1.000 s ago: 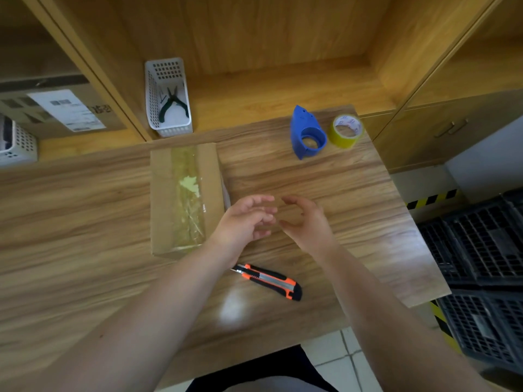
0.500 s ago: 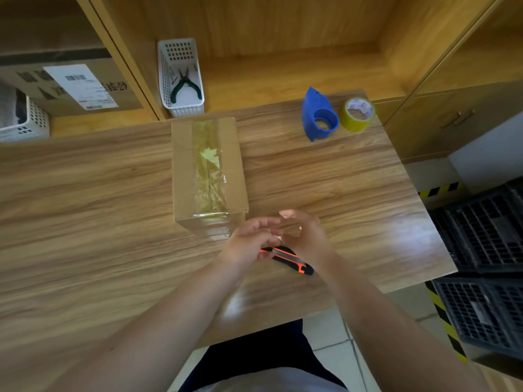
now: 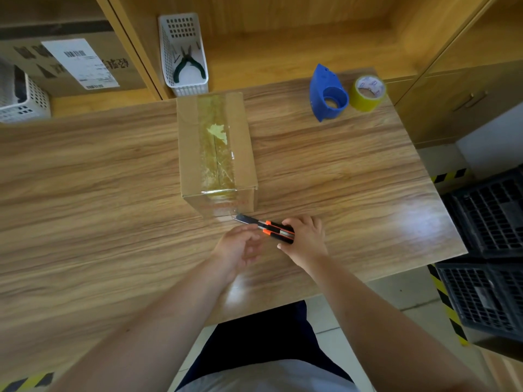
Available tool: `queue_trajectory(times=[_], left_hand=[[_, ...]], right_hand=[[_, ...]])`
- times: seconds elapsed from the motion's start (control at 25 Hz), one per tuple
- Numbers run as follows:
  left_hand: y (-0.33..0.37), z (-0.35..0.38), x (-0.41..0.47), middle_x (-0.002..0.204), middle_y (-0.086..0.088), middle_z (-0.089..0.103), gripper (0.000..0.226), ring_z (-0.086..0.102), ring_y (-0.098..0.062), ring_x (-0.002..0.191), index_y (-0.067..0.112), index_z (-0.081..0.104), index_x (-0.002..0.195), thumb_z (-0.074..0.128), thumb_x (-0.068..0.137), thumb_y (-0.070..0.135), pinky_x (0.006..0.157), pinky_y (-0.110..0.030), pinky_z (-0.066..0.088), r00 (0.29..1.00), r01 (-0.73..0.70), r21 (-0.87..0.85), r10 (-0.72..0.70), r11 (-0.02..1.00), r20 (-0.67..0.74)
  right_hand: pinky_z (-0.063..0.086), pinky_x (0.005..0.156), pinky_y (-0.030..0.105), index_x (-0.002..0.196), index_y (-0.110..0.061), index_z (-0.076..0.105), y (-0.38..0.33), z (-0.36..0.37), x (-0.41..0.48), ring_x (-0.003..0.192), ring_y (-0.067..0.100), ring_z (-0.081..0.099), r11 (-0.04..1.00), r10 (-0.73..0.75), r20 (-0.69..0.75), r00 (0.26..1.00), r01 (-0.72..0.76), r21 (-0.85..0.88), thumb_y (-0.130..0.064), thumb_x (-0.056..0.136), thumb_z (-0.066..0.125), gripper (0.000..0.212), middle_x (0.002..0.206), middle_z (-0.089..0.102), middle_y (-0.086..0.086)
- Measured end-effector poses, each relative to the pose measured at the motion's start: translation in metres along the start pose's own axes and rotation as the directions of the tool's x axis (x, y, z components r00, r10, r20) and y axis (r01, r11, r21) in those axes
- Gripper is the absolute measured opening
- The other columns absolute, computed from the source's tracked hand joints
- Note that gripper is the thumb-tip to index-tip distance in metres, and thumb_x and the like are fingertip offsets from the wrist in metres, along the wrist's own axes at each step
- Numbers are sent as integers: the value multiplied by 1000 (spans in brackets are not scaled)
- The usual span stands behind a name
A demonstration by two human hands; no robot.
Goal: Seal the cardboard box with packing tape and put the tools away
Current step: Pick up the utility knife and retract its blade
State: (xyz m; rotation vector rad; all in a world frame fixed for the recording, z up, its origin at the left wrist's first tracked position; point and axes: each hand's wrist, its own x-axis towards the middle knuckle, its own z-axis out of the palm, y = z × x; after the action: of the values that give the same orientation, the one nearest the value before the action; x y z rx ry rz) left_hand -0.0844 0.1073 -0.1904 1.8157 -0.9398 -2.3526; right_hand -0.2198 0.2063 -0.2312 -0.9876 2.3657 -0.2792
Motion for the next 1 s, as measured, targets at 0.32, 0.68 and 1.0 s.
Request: queue_trajectory(times=[0.32, 0.68, 1.0], left_hand=[[-12, 0, 14, 98, -9, 68, 22, 65, -22, 86, 13, 62, 107, 47, 95, 2, 70, -34, 53, 1000, 31, -87, -31, 996, -2], [-16, 37, 8, 107, -16, 72, 5, 71, -28, 97, 10, 64, 96, 59, 95, 12, 91, -41, 55, 989, -126, 41, 123, 991, 77], [-9, 68, -5, 94, -13, 77, 13, 75, -25, 86, 9, 70, 100, 67, 89, 16, 86, -40, 59, 954, -276, 171, 248, 946, 172]], right_hand=[[33, 101, 36, 122, -31, 60, 4, 0, -5, 119, 24, 39, 997, -49, -20, 999, 50, 51, -29, 80, 72, 44, 122, 54, -3], [47, 71, 20, 97, -31, 65, 16, -21, -22, 77, 4, 59, 826, -113, -36, 993, 114, 552, -24, 74, 77, 27, 89, 63, -8], [51, 58, 36, 92, -2, 69, 27, -68, -16, 59, 32, 62, 645, -5, 484, 875, -367, 670, -74, 78, 53, 75, 71, 66, 24]])
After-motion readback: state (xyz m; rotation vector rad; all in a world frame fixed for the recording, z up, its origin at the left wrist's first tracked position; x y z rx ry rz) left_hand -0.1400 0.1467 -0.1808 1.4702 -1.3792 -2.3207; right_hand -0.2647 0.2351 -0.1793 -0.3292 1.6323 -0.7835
